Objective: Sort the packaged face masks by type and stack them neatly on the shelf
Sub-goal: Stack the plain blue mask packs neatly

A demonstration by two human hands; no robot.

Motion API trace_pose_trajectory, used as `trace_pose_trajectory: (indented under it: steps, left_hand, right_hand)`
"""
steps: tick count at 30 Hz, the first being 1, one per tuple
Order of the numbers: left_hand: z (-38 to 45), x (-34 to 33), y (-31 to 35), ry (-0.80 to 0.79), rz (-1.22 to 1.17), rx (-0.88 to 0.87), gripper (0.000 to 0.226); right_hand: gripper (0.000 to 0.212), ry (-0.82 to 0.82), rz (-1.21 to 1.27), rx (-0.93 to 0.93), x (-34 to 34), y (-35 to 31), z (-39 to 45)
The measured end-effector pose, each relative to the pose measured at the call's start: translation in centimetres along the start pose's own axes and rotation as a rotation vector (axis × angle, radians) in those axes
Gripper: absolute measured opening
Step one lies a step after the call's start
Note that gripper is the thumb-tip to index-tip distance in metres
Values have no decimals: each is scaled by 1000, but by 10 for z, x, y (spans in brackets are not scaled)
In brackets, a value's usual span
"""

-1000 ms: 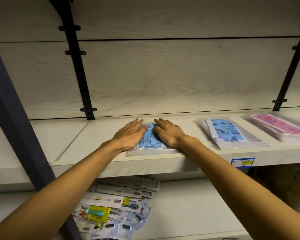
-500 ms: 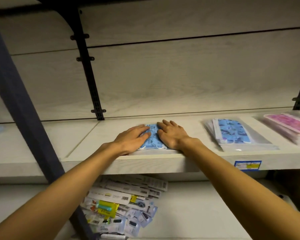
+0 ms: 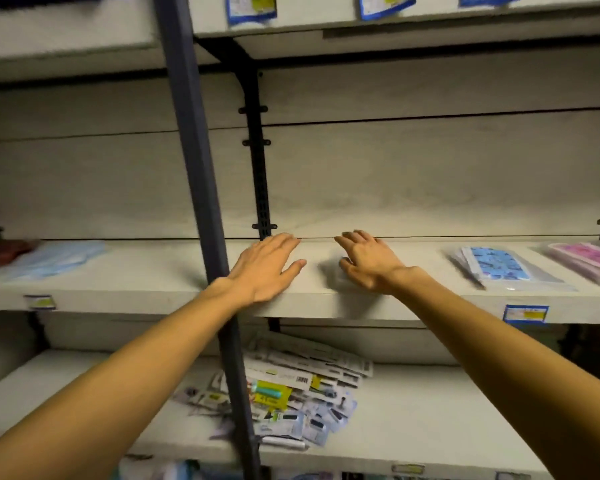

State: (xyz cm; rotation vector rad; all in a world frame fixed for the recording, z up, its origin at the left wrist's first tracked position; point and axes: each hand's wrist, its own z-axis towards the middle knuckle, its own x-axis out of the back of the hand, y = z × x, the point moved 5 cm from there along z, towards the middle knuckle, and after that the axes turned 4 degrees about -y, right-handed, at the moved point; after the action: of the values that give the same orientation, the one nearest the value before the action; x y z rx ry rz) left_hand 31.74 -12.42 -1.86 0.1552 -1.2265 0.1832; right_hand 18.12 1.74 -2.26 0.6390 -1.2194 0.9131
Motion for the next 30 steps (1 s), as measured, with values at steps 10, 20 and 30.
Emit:
trace_pose_trajectory:
  steps: [10, 20, 30]
  left_hand:
    - [-153, 80, -130, 116, -30, -47, 36]
    - [-209, 84, -298, -189, 257, 306, 61]
    - [-204, 90, -431, -160, 357, 389, 52]
  right_hand:
    - [39, 17, -54, 213, 6, -223, -24]
    - [62, -108, -169, 318, -47, -370, 49]
    - [52, -117, -154, 254, -77, -437, 188]
